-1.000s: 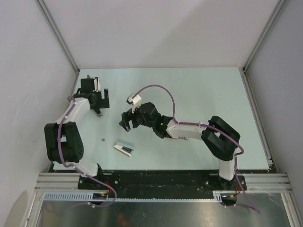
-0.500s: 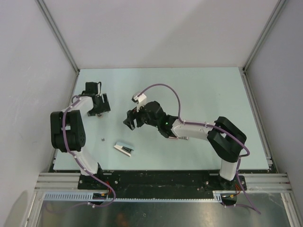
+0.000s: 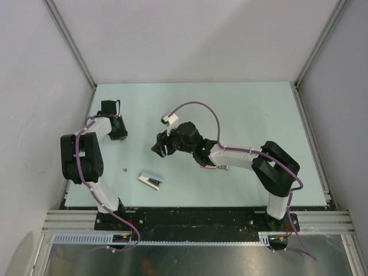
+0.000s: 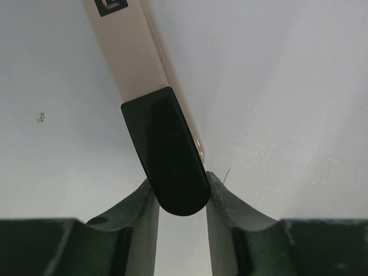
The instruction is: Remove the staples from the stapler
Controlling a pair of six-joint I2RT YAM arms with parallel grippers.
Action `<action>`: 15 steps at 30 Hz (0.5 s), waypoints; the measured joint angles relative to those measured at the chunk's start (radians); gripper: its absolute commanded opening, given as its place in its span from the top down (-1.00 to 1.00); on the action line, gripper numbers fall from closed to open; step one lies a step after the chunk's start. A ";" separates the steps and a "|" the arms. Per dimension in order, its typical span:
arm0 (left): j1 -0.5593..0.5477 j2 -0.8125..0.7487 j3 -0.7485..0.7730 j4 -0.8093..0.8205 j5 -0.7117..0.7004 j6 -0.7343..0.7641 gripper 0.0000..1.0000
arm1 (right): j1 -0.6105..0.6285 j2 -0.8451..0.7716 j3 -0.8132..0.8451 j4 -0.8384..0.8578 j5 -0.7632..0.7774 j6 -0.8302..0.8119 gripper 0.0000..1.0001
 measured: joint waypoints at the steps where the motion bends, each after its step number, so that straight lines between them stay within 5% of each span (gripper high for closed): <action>1: -0.002 0.000 0.000 0.000 0.000 0.000 0.79 | 0.000 0.000 0.000 0.000 -0.004 0.000 -0.16; 7: -0.069 0.000 0.000 0.003 0.014 0.006 0.81 | -0.008 0.000 0.000 -0.020 -0.008 0.000 -0.11; 15: -0.318 -0.001 0.000 0.009 0.109 -0.034 0.81 | -0.060 -0.076 -0.025 -0.137 0.018 -0.016 -0.07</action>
